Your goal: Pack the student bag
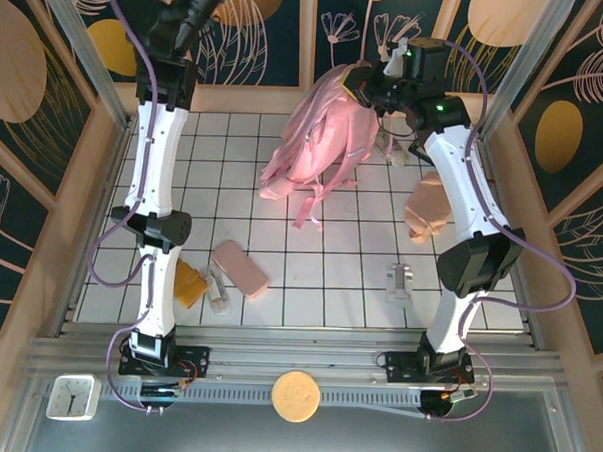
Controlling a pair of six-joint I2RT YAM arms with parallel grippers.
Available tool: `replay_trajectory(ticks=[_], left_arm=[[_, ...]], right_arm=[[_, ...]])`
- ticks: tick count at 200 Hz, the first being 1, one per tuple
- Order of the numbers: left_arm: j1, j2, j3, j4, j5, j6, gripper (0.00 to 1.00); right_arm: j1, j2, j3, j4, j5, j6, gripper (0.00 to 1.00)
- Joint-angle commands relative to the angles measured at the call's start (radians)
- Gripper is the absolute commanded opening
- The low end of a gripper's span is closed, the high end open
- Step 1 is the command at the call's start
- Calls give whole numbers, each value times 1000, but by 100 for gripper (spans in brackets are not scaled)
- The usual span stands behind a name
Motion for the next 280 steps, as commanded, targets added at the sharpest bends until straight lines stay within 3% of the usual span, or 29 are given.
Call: replay_trajectory(ticks=[1, 12, 25, 33, 42, 51, 62, 83, 103, 150, 184, 224, 244, 248, 259, 280], left_arm=[[-9, 98, -2, 660, 28, -326, 99], [-58, 151, 13, 701, 133, -391, 99], [-160, 163, 14, 566, 332, -341, 99], [-235, 150, 15, 358, 432, -210, 99], [-314, 116, 13, 1, 470, 63, 99], [-371, 78, 13, -338, 416, 360, 99], [-399, 62, 13, -631, 326, 585, 99], [-430, 64, 13, -1032, 58, 836, 99], [-433, 108, 13, -1273, -124, 891, 99], [-415, 88, 13, -1248, -226, 869, 99], [-322, 38, 13, -1150, -254, 812, 99], [-123, -50, 13, -1182, -435, 855, 99], [-50, -106, 13, -1226, -609, 946, 99], [-30, -120, 13, -1224, -585, 948, 99], [39, -153, 13, -1173, -374, 909, 99], [42, -176, 3, -1007, 40, 836, 99]], right_arm=[[-11, -66, 94, 203, -52, -23, 0], [-13, -63, 112, 182, -51, -31, 0], [-18, -53, 134, 162, -51, -36, 0], [-20, -44, 149, 153, -52, -38, 0], [-21, -35, 165, 146, -54, -42, 0], [-21, -28, 169, 144, -57, -41, 0], [-19, -27, 167, 143, -56, -45, 0], [-19, -31, 155, 131, -52, -66, 0], [-13, -38, 127, 130, -49, -78, 0], [-2, -94, 0, 174, -24, -90, 0], [-40, -132, -41, 113, 12, -131, 0], [-58, -186, -146, 135, 2, -131, 0], [-59, -194, -170, 139, -3, -135, 0], [-61, -193, -171, 139, -5, -135, 0], [-64, -192, -179, 147, -12, -133, 0], [-65, -174, -177, 149, -22, -138, 0]])
